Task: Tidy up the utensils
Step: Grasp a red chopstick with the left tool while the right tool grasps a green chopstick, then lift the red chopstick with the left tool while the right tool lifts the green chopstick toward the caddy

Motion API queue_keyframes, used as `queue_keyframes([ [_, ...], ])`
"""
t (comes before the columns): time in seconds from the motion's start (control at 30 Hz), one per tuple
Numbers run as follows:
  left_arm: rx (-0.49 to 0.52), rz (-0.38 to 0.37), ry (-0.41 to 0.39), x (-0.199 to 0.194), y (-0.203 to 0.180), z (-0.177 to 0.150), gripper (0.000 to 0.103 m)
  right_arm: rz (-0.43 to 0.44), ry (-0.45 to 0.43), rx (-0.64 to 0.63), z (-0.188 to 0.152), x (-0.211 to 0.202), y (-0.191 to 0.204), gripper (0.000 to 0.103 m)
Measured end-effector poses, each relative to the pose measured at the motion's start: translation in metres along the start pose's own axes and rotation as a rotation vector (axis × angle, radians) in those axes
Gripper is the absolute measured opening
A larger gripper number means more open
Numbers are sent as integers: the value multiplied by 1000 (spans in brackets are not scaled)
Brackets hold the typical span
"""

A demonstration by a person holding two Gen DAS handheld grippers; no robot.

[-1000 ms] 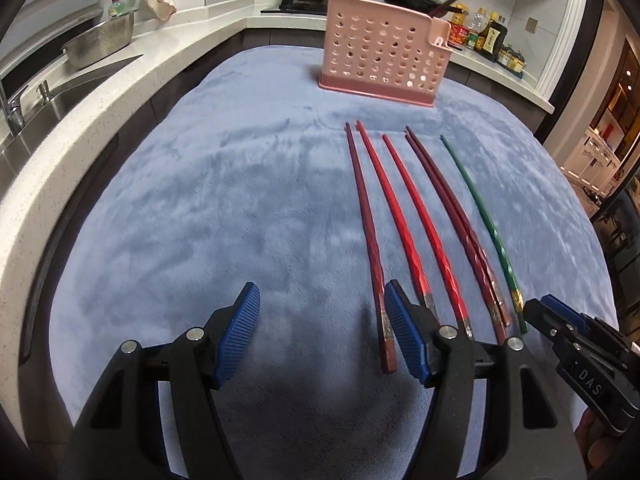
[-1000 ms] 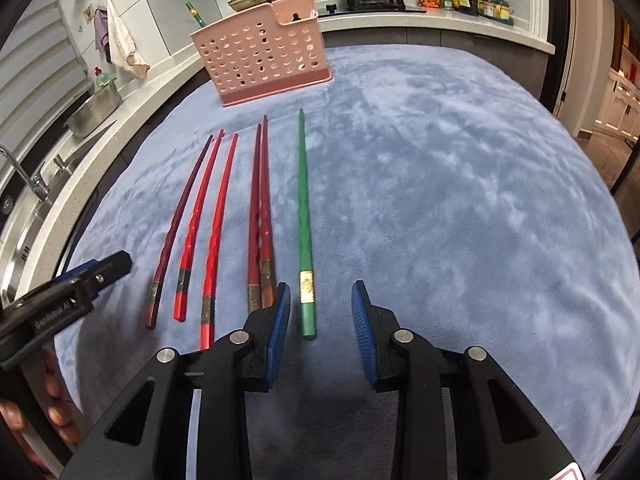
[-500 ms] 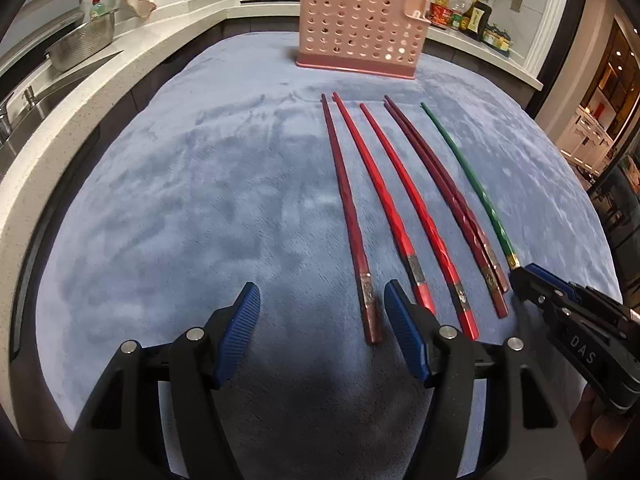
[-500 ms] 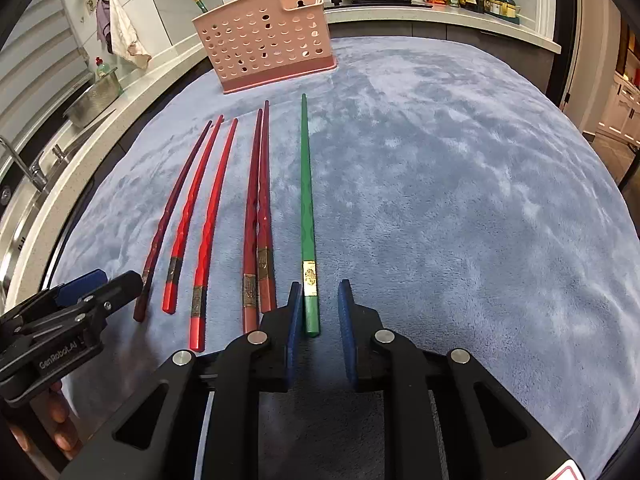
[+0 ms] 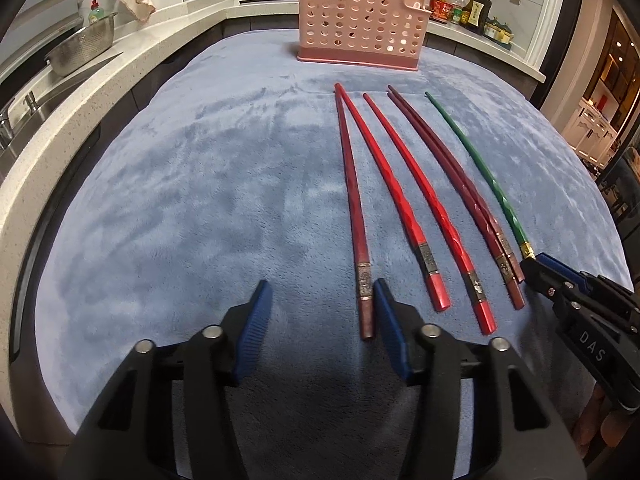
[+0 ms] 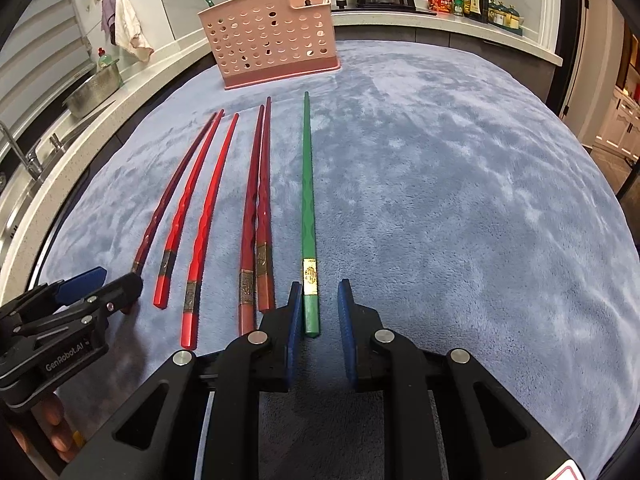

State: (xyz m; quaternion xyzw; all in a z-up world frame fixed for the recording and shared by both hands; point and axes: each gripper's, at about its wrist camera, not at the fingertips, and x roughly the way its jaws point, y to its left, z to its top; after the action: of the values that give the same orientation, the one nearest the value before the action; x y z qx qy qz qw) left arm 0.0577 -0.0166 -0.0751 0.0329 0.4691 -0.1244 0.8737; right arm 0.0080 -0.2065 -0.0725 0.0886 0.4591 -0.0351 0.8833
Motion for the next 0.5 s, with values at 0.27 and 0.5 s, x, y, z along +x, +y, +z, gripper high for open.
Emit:
queue_keyframes([
  [0.27,1,7,-10,-2,6,2,12,0,-4,-6,-1,-1,1,17],
  [0.5,-11,0,-6,-7,12,6,8,16,-5,-9,0,-7,-3,9],
])
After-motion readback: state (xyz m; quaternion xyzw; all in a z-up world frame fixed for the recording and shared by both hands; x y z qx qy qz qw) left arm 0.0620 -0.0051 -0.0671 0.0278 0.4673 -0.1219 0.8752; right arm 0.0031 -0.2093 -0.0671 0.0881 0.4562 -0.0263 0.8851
